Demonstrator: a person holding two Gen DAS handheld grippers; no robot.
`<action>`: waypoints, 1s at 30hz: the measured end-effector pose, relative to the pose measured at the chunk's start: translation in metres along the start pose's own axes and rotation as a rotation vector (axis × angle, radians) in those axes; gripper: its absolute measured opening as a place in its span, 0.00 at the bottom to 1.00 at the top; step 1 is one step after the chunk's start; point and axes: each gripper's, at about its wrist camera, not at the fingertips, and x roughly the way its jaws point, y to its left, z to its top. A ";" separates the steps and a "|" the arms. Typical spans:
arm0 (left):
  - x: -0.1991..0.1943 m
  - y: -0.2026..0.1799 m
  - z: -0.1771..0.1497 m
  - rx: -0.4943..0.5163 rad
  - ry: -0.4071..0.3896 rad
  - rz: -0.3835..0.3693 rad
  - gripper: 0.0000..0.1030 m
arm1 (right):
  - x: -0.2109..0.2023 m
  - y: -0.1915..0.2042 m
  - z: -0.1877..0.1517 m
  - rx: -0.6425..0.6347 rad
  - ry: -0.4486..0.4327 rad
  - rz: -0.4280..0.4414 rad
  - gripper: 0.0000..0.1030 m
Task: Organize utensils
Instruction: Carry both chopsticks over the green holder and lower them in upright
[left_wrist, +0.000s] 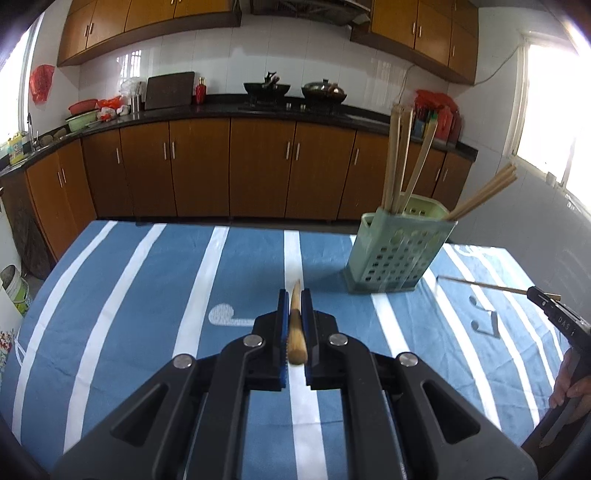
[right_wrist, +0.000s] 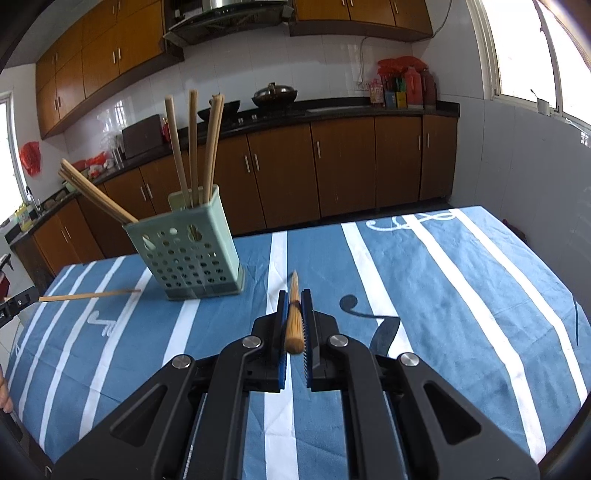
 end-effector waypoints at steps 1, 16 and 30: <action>-0.003 -0.001 0.004 -0.001 -0.012 -0.005 0.07 | -0.003 0.000 0.003 0.002 -0.011 0.003 0.07; -0.053 -0.036 0.058 0.037 -0.146 -0.129 0.07 | -0.052 0.022 0.064 0.023 -0.167 0.138 0.07; -0.074 -0.096 0.145 -0.026 -0.437 -0.117 0.07 | -0.070 0.065 0.143 0.062 -0.445 0.215 0.07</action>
